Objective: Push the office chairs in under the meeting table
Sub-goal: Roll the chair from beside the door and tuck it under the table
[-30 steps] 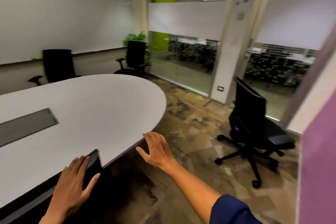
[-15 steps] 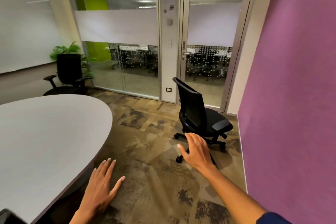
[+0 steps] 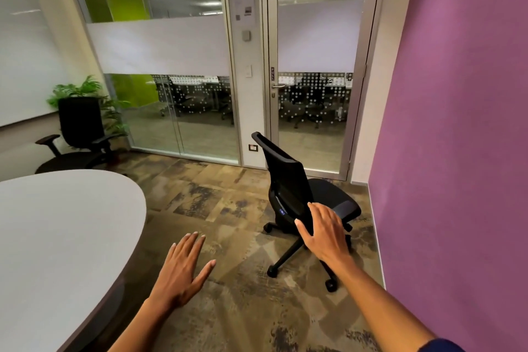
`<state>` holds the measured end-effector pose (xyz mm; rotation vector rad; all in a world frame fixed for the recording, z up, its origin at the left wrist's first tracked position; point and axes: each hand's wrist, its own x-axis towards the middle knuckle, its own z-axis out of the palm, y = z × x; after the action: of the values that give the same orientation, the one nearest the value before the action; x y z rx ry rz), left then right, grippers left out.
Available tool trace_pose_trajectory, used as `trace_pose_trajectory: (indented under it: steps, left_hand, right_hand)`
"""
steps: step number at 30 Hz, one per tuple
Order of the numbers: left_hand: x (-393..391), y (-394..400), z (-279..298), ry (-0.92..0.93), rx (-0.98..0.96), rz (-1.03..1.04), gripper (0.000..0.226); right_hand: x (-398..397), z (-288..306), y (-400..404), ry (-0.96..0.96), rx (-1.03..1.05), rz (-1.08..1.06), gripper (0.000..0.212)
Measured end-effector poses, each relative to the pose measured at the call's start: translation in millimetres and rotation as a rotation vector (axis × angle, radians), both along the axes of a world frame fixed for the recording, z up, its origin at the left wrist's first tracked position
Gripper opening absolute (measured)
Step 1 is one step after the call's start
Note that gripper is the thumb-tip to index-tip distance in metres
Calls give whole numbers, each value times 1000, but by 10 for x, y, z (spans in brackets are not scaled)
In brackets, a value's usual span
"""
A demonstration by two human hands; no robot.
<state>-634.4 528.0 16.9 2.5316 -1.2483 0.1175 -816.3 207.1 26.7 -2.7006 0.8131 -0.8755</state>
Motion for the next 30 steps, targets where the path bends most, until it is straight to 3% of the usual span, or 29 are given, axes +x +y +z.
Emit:
trace_pose_trajectory:
  steps: [9,18,25,30]
  left_hand:
    - [579,-1326,122,-65,-36,-98,88]
    - [2126,-2577,-177,-13,-53,-231,91]
    - [3328,-3347,19,-1,-86,-309,95]
    - [3973,-3972,-49,-43,-34,-371,89]
  right_hand:
    - [497,-32,-800,15,-11,-16,76]
    - [1891,-105,-1451,68,5,-87,74]
    - [2876,95,-2015,111,18,-192,86]
    - [3573,33,-2502,130,50,-251,78]
